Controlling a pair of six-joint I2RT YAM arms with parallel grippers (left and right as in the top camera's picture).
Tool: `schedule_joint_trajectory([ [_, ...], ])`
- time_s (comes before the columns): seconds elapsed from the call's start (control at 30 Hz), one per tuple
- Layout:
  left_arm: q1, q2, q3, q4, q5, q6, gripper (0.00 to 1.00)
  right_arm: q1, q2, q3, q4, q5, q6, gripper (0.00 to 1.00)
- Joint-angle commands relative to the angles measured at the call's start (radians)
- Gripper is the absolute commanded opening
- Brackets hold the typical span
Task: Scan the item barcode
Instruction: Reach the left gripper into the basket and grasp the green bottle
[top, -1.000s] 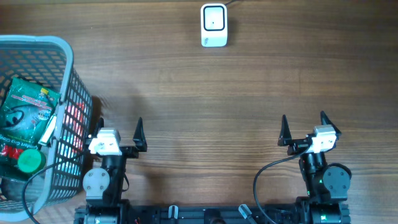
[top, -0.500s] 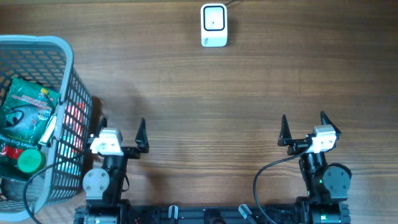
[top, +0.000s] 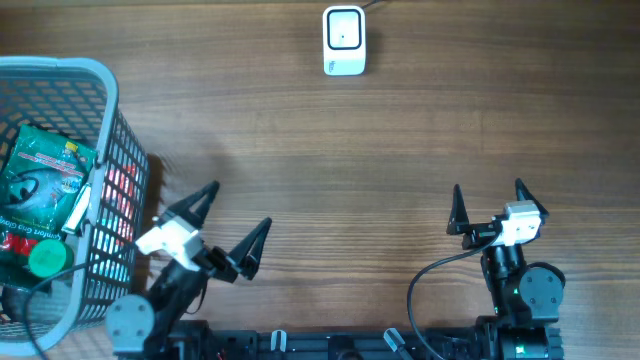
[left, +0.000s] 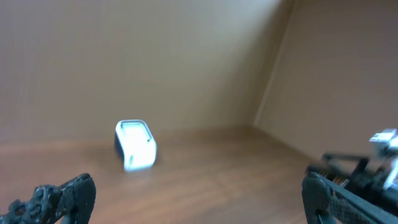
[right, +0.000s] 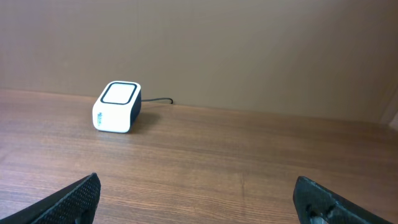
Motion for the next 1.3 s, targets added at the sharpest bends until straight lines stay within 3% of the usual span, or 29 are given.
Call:
schedule_joint_trajectory([
  [0.0, 0.007, 0.155, 0.21, -0.093, -0.084, -0.156, 1.0, 0.004, -0.007, -0.001, 0.002, 0.01, -0.008, 1.0],
  [0.1, 0.007, 0.361, 0.42, -0.169, -0.074, -0.156, 1.0, 0.004, -0.007, -0.001, 0.002, 0.01, -0.009, 1.0],
  [0.13, 0.007, 0.483, 0.565, -0.232, -0.074, -0.146, 1.0, 0.004, -0.007, -0.001, 0.002, 0.01, -0.008, 0.99],
  [0.3, 0.007, 0.741, 0.918, -0.437, -0.074, -0.07, 1.0, 0.004, -0.007, -0.001, 0.002, 0.01, -0.008, 1.0],
  [0.37, 0.007, 0.793, 0.963, -0.56, -0.053, -0.069, 1.0, 0.004, -0.007, -0.001, 0.002, 0.01, -0.009, 1.0],
  [0.47, 0.008, 0.835, 0.963, -0.581, -0.059, -0.07, 1.0, 0.004, -0.007, -0.001, 0.002, 0.01, -0.009, 1.0],
  [0.57, 0.042, 0.867, 1.012, -0.553, -0.144, -0.206, 1.0, 0.004, -0.007, -0.001, 0.002, 0.01, -0.009, 1.0],
  [0.67, 0.118, 0.926, 1.16, -0.635, -0.272, -0.311, 0.99, 0.004, -0.007, -0.001, 0.002, 0.01, -0.008, 1.0],
  [0.83, 0.281, 1.089, 1.526, -0.98, -0.516, -0.337, 1.0, 0.004, -0.007, -0.001, 0.002, 0.01, -0.008, 1.0],
  [0.97, 0.444, 1.187, 1.643, -1.325, -0.835, -0.665, 1.0, 0.004, -0.007, -0.001, 0.002, 0.01, -0.009, 1.0],
  [1.03, 0.524, 1.233, 1.643, -1.445, -0.872, -0.797, 1.0, 0.004, -0.007, -0.001, 0.002, 0.01, -0.009, 1.0],
  [1.1, 0.609, 1.3, 1.643, -1.528, -0.871, -0.841, 1.0, 0.004, -0.007, -0.001, 0.002, 0.01, -0.008, 1.0],
  [1.27, 0.712, 1.422, 1.633, -1.614, -0.894, -0.84, 1.0, 0.004, -0.007, -0.001, 0.002, 0.01, -0.008, 1.0],
])
